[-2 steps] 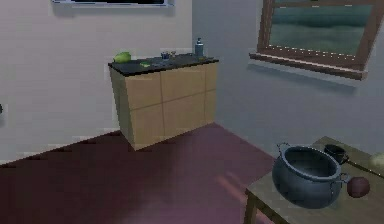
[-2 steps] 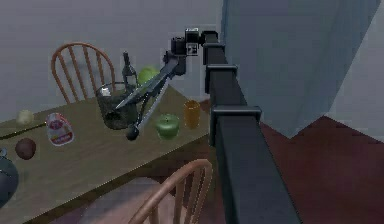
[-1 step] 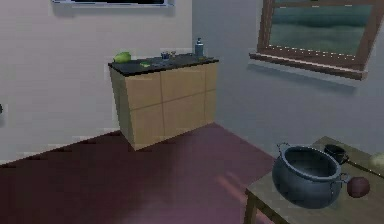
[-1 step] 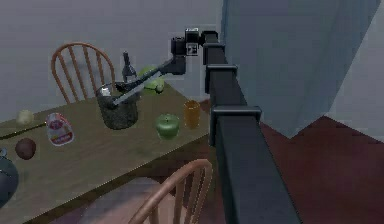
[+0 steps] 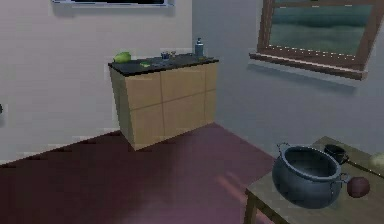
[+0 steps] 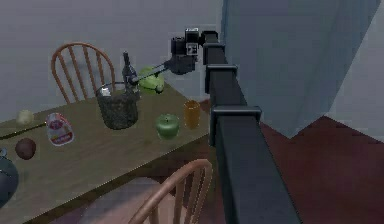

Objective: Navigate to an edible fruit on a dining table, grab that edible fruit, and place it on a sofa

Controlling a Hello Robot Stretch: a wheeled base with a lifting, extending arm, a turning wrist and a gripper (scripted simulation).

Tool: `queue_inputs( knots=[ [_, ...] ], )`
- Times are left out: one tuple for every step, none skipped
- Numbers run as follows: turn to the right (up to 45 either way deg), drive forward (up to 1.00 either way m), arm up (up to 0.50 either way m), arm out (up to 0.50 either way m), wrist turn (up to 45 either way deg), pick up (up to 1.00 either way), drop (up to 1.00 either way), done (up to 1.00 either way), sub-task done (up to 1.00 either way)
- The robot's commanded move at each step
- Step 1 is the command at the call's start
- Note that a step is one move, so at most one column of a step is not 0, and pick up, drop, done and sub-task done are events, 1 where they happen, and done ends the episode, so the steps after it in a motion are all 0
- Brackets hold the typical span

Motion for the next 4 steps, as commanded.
queue_inputs(
  knots=[
    [0.0,0.00,0.00,0.00,18.0,0.00,0.00,0.00,0.00],
    [0.0,0.00,-0.30,0.00,0.0,0.00,0.00,0.00,0.00],
    [0.0,0.00,-0.30,0.00,0.0,0.00,0.00,0.00,0.00],
    [0.0,0.00,0.00,0.00,-45.0,0.00,0.00,0.00,0.00]
  ],
)
